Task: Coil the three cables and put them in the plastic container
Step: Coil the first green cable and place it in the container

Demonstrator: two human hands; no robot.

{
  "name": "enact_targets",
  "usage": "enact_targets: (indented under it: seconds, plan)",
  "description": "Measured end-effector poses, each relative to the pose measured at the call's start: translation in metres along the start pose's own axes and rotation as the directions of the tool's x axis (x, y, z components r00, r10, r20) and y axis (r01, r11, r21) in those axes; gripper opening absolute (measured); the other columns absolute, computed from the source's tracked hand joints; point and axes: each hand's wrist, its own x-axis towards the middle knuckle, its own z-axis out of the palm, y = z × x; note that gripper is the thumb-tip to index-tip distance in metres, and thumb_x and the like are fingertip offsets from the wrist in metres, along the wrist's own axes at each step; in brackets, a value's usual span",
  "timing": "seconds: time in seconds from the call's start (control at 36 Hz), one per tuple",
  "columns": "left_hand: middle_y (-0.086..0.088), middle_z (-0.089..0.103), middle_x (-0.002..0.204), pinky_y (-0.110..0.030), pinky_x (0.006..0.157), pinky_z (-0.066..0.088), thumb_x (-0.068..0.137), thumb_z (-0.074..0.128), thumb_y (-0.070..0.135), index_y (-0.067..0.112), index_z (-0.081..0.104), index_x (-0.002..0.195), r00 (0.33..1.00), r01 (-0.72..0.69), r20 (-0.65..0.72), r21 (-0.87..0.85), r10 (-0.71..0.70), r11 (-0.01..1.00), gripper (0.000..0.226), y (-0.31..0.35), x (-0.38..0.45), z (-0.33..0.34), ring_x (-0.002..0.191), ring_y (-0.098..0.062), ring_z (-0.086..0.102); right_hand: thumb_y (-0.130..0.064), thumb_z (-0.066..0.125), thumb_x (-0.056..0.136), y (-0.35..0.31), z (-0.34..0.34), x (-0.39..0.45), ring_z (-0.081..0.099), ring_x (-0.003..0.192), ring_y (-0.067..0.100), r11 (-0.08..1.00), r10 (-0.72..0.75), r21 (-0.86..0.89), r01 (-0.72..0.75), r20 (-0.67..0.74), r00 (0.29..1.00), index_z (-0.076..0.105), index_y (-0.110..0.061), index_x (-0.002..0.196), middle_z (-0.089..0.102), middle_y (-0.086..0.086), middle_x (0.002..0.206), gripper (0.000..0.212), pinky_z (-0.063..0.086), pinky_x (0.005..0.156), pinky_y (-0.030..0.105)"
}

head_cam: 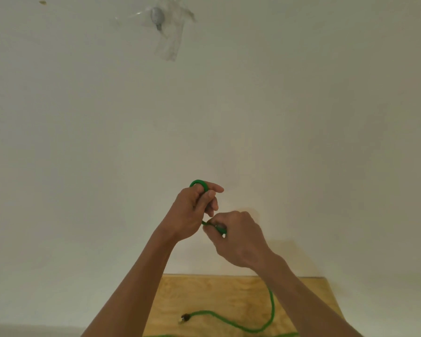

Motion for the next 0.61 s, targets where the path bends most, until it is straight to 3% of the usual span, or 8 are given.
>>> enact_targets:
  seconds: [0.06, 0.14, 0.19, 0.25, 0.33, 0.39, 0.5, 0.61]
  plan:
    - [0.001, 0.068, 0.084, -0.026, 0.072, 0.055, 0.105, 0.042, 0.012, 0.008, 0.065, 0.102, 0.999, 0.020, 0.023, 0.061, -0.022, 0.998, 0.024, -0.002, 0.000, 0.000, 0.072, -0.015, 0.065, -0.043, 0.059, 0.091, 0.001, -0.009, 0.005, 0.046, 0.052, 0.013, 1.000, -0.022, -0.013, 0.023, 0.005, 1.000, 0.056, -0.028, 0.061, 0.048, -0.004, 0.053, 0.034, 0.041, 0.053, 0.030]
    - [0.000, 0.064, 0.080, -0.025, 0.069, 0.054, 0.107, 0.039, 0.015, 0.007, 0.061, 0.094, 0.994, 0.096, 0.052, 0.097, -0.101, 0.991, 0.027, -0.002, -0.004, -0.002, 0.071, -0.016, 0.061, -0.036, 0.069, 0.084, 0.006, -0.025, 0.016, 0.054, 0.052, 0.011, 0.990, -0.068, 0.126, 0.062, 0.041, 0.997, 0.071, -0.025, 0.074, 0.065, -0.007, 0.062, 0.015, 0.055, 0.062, 0.040]
    - [-0.004, 0.059, 0.072, -0.029, 0.062, 0.049, 0.108, 0.036, 0.019, 0.005, 0.055, 0.082, 0.986, 0.136, 0.091, 0.061, -0.141, 0.989, 0.035, 0.002, -0.011, 0.001, 0.063, -0.016, 0.055, -0.023, 0.073, 0.083, 0.008, -0.039, 0.024, 0.069, 0.067, 0.014, 0.964, -0.115, 0.252, 0.087, 0.097, 0.989, 0.074, -0.025, 0.082, 0.075, -0.008, 0.076, 0.002, 0.058, 0.075, 0.045]
    - [-0.008, 0.057, 0.064, -0.030, 0.058, 0.043, 0.108, 0.029, 0.036, 0.002, 0.052, 0.077, 0.983, 0.134, 0.117, 0.064, -0.141, 0.989, 0.051, 0.003, -0.017, 0.004, 0.055, -0.015, 0.051, -0.016, 0.075, 0.082, 0.007, -0.051, 0.031, 0.073, 0.078, 0.019, 0.944, -0.170, 0.306, 0.122, 0.133, 0.977, 0.075, -0.021, 0.085, 0.076, -0.005, 0.081, 0.005, 0.058, 0.083, 0.047]
    - [-0.010, 0.054, 0.060, -0.034, 0.059, 0.041, 0.102, 0.017, 0.060, 0.001, 0.057, 0.082, 0.955, 0.223, 0.215, -0.070, -0.204, 0.972, 0.074, 0.008, -0.021, 0.006, 0.057, -0.022, 0.048, -0.011, 0.083, 0.077, 0.007, -0.062, 0.041, 0.073, 0.079, 0.028, 0.907, -0.207, 0.398, 0.135, 0.144, 0.968, 0.072, -0.011, 0.087, 0.076, 0.007, 0.080, 0.014, 0.056, 0.082, 0.054]
    - [-0.007, 0.051, 0.059, -0.035, 0.060, 0.041, 0.098, 0.015, 0.066, 0.005, 0.059, 0.084, 0.918, 0.312, 0.309, -0.178, -0.248, 0.933, 0.077, 0.013, -0.022, 0.007, 0.056, -0.021, 0.045, -0.009, 0.089, 0.069, 0.007, -0.066, 0.048, 0.071, 0.079, 0.036, 0.879, -0.205, 0.458, 0.132, 0.115, 0.972, 0.071, -0.007, 0.085, 0.074, 0.015, 0.080, 0.025, 0.056, 0.080, 0.057]
    - [-0.007, 0.041, 0.058, -0.033, 0.058, 0.039, 0.098, 0.029, 0.063, 0.009, 0.057, 0.077, 0.864, 0.434, 0.441, -0.407, -0.243, 0.804, 0.064, 0.025, -0.026, 0.007, 0.051, -0.020, 0.038, -0.001, 0.091, 0.062, 0.011, -0.073, 0.058, 0.066, 0.073, 0.032, 0.805, -0.210, 0.582, 0.118, 0.092, 0.973, 0.068, 0.002, 0.079, 0.069, 0.020, 0.078, 0.029, 0.056, 0.078, 0.057]
    - [-0.007, 0.040, 0.058, -0.033, 0.058, 0.041, 0.100, 0.042, 0.052, 0.010, 0.058, 0.077, 0.853, 0.447, 0.509, -0.607, -0.111, 0.657, 0.050, 0.035, -0.029, 0.007, 0.050, -0.019, 0.038, -0.010, 0.084, 0.070, 0.020, -0.066, 0.060, 0.060, 0.074, 0.026, 0.664, -0.177, 0.747, 0.038, 0.108, 0.978, 0.071, -0.002, 0.082, 0.069, 0.011, 0.076, 0.019, 0.051, 0.072, 0.040]
